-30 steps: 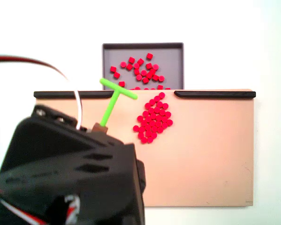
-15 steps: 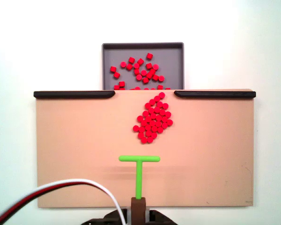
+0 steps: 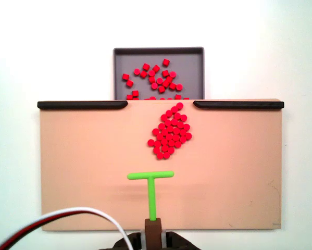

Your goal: Push granules from left to the grey container

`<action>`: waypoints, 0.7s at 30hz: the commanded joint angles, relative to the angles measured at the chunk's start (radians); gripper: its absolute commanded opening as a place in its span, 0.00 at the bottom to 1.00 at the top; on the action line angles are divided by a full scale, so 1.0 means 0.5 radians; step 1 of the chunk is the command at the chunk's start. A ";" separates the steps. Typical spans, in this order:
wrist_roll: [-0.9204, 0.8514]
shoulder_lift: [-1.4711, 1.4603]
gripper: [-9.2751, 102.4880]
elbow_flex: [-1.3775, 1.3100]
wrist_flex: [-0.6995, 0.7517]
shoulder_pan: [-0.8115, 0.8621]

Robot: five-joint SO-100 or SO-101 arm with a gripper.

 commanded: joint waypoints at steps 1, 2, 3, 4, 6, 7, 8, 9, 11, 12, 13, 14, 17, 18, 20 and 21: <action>-0.015 0.052 0.08 -0.043 -0.003 0.040; -0.015 0.046 0.08 -0.037 -0.003 0.049; -0.006 0.043 0.08 -0.037 -0.003 0.055; 0.003 0.040 0.08 -0.043 -0.003 0.052; 0.031 0.025 0.08 -0.034 -0.003 0.031; 0.052 0.015 0.08 -0.021 -0.003 0.028; 0.061 -0.003 0.08 -0.018 -0.003 0.025; 0.040 -0.025 0.08 -0.031 -0.003 0.025; 0.037 -0.043 0.08 -0.043 -0.003 0.018; 0.046 -0.040 0.08 -0.043 -0.003 0.006; 0.061 -0.034 0.08 -0.043 -0.003 -0.006; 0.064 -0.021 0.08 -0.043 -0.003 -0.015; 0.086 0.018 0.08 -0.043 -0.003 -0.031; 0.086 0.031 0.08 -0.043 -0.003 -0.034; 0.080 0.046 0.08 -0.043 -0.003 -0.028; 0.067 0.049 0.08 -0.043 -0.003 -0.021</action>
